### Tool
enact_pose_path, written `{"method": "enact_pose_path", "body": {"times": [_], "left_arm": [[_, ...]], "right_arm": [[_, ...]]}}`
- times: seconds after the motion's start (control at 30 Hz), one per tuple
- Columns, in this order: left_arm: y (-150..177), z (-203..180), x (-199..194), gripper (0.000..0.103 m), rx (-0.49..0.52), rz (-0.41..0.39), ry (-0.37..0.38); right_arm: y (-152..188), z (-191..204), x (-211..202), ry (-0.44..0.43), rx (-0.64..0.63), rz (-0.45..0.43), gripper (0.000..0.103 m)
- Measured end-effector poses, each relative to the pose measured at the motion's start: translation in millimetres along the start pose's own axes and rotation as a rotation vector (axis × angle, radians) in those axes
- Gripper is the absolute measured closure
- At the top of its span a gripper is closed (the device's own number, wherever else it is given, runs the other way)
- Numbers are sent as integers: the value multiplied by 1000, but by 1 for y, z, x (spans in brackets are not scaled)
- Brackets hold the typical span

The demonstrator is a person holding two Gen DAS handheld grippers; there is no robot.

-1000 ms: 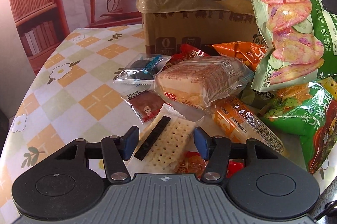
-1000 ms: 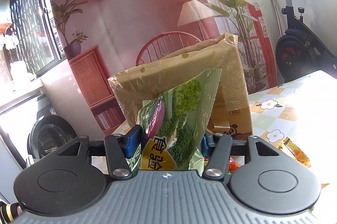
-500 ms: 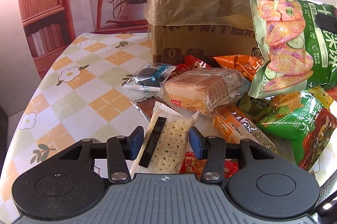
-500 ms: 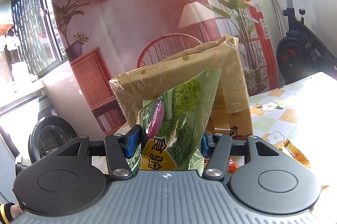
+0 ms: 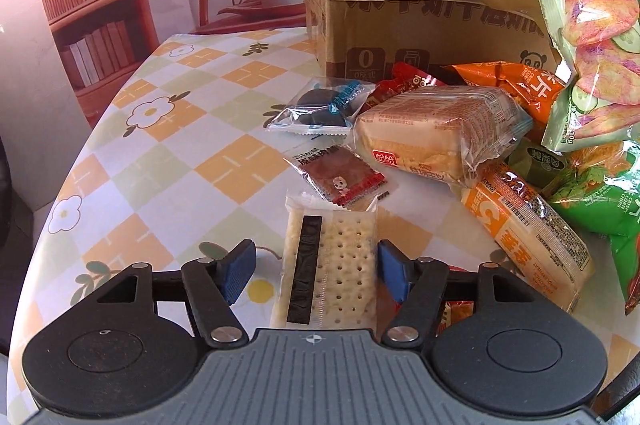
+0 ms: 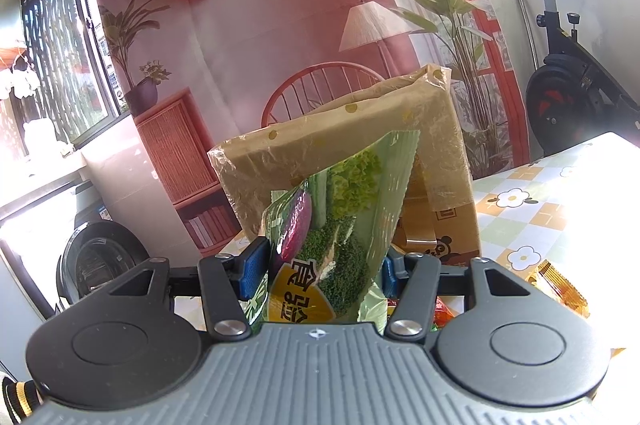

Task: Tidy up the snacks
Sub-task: 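Carry both held snacks over the lined box and open both grippers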

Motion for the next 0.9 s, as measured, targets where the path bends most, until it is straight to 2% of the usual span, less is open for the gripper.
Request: {"method": "enact_pose_path", "body": {"times": [0.03, 0.1, 0.2, 0.4, 0.67, 0.9], "left_arm": [[1, 0, -2, 35, 1, -1, 4], [1, -1, -6, 55, 5, -14, 18], [2, 2, -13, 55, -35, -23, 16], [-21, 15, -46, 55, -127, -130, 20], [-87, 24, -109, 55, -139, -302, -28], [-158, 22, -145, 55, -143, -421, -15]], "right_arm": [[0, -1, 1, 2, 3, 2, 46], [0, -1, 1, 6, 7, 4, 46], [-3, 0, 0, 11, 9, 0, 46], [-10, 6, -5, 11, -14, -30, 46], [-47, 18, -13, 15, -44, -106, 46], [-101, 37, -17, -3, -93, -210, 46]]}}
Point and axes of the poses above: each gripper's, at about its wrist camera, not at the fingertips, and x roughly the way its jaws point, z to its left, y to its underside, the point moved 8 cm from there along x, roughly the way its jaws point, and after that the axes turned 12 degrees about x, right-handed, at the moved point
